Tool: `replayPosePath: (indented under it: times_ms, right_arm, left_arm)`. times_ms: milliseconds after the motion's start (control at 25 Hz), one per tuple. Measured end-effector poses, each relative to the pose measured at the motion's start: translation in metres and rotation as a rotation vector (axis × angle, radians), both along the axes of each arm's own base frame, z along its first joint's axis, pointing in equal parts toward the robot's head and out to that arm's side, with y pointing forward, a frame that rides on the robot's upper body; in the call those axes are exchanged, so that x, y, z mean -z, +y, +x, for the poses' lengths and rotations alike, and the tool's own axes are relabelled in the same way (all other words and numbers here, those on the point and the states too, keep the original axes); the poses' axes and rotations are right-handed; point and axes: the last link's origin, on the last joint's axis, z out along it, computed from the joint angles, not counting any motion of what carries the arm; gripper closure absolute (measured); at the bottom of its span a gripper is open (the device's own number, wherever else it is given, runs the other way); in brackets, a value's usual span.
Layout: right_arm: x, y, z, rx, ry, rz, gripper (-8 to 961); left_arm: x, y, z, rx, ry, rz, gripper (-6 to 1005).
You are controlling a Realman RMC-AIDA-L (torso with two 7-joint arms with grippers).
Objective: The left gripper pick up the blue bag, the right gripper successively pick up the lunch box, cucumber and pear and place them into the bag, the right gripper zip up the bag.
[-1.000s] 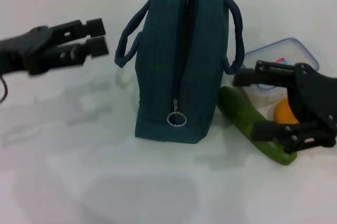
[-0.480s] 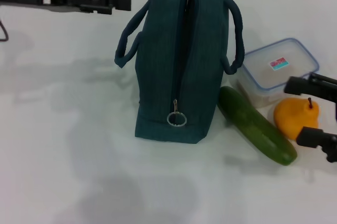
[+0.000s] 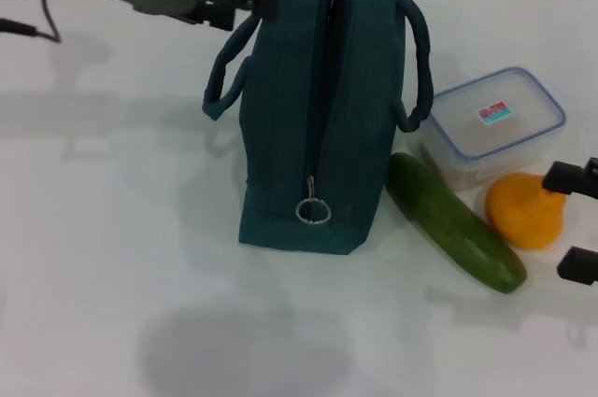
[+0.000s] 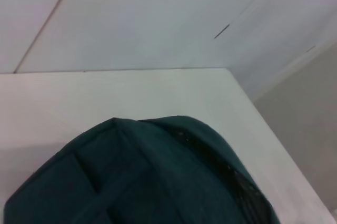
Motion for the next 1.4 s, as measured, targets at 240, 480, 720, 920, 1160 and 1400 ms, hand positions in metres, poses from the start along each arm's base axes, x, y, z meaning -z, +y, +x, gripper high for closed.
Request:
replayPosePath:
  times_ms: [240,480,720,920,1160,1400]
  right_arm:
    - [0.0,-0.007,0.009,0.028,0.008,0.012,79]
    - [0.001,-0.011,0.014,0.039,0.011,0.021,78]
    - [0.001,-0.012,0.016,0.047,0.008,0.024,78]
    - [0.001,-0.012,0.016,0.051,0.005,0.026,78]
    - [0.002,-0.011,0.016,0.055,0.001,0.031,78]
    - [0.003,-0.01,0.016,0.06,0.0,0.033,78]
  left_arm:
    - [0.012,0.012,0.004,-0.032,0.061,-0.019,111]
    - [0.024,0.022,0.006,-0.053,0.114,-0.025,112]
    - [0.031,0.026,0.012,-0.053,0.146,-0.027,112]
    - [0.034,0.028,0.014,-0.046,0.178,-0.029,111]
    - [0.033,0.029,0.014,-0.049,0.196,-0.028,144]
    - [0.029,0.031,0.014,-0.045,0.203,-0.02,247]
